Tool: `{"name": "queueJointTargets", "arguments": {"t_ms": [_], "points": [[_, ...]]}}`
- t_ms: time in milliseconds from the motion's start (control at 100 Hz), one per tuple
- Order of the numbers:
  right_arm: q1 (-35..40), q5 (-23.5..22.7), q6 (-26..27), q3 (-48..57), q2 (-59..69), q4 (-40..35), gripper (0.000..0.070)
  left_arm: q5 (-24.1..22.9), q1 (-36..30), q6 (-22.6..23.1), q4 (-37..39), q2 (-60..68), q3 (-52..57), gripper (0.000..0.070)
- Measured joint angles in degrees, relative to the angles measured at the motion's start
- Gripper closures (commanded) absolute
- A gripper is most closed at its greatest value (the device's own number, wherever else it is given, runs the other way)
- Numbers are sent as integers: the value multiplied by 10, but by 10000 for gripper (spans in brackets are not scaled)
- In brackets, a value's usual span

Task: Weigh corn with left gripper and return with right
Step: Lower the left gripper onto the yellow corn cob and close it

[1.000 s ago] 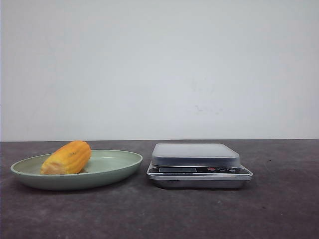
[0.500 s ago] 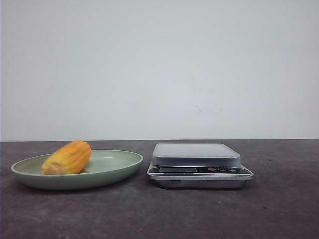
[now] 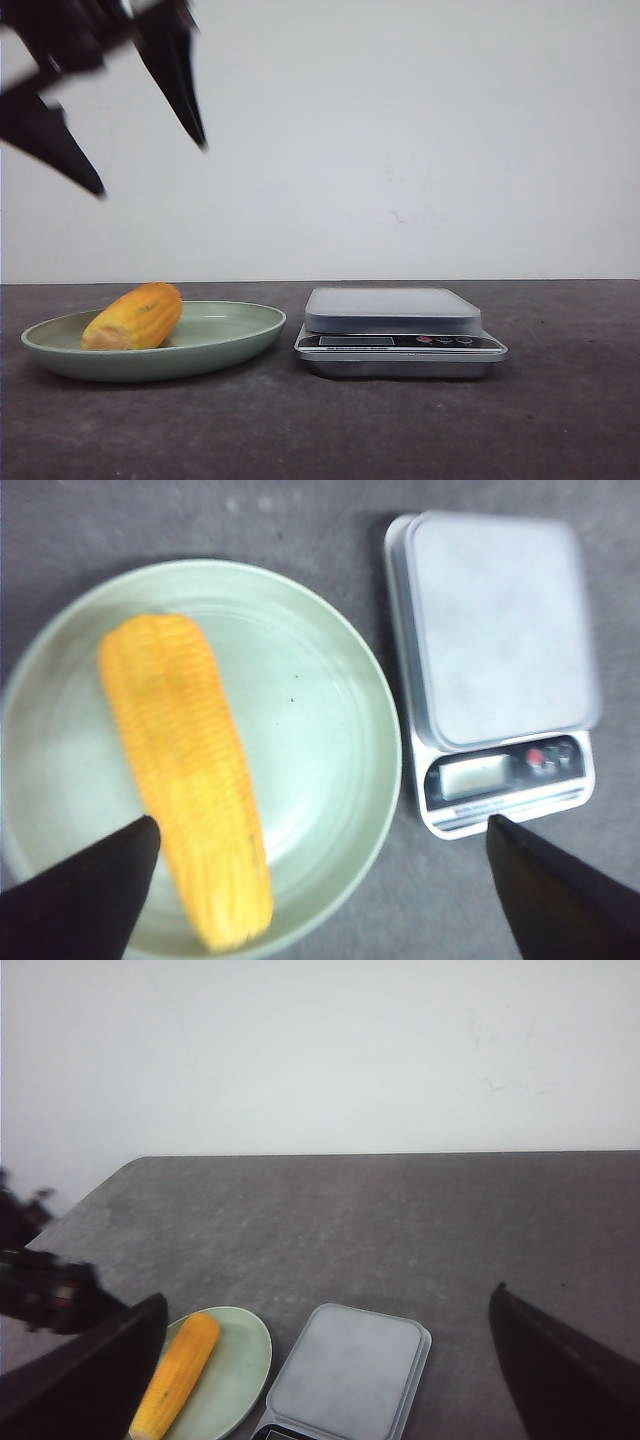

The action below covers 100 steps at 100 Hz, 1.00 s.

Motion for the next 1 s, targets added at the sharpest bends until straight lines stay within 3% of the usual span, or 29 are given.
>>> {"name": "queueJointTargets", "arguments": {"t_ms": [120,290,530,570,600,700,820,1000], "points": [[0,0,0,0,0,0,45,-5,-3,0,22,60,0,64],[0,0,0,0,0,0,44,-47,-3,-3,14,122,0,64],[0,0,-18,0,0,-2,45,-49,-5,-4,21,161,0,86],[0,1,-22,0,0,-2,45,-49,-5,-5,25,163,0,157],[0,2,-25,0,0,-2,45,-49,-6,-7,28,164,0,253],[0,10,-28,0,0,-2,45,-49,-7,-9,27,168,0,696],[0,14,-30,0,0,-2,45,-41,-7,-5,24,169,1,689],[0,14,-30,0,0,-3,45,7,-6,11,16,168,1,689]]}}
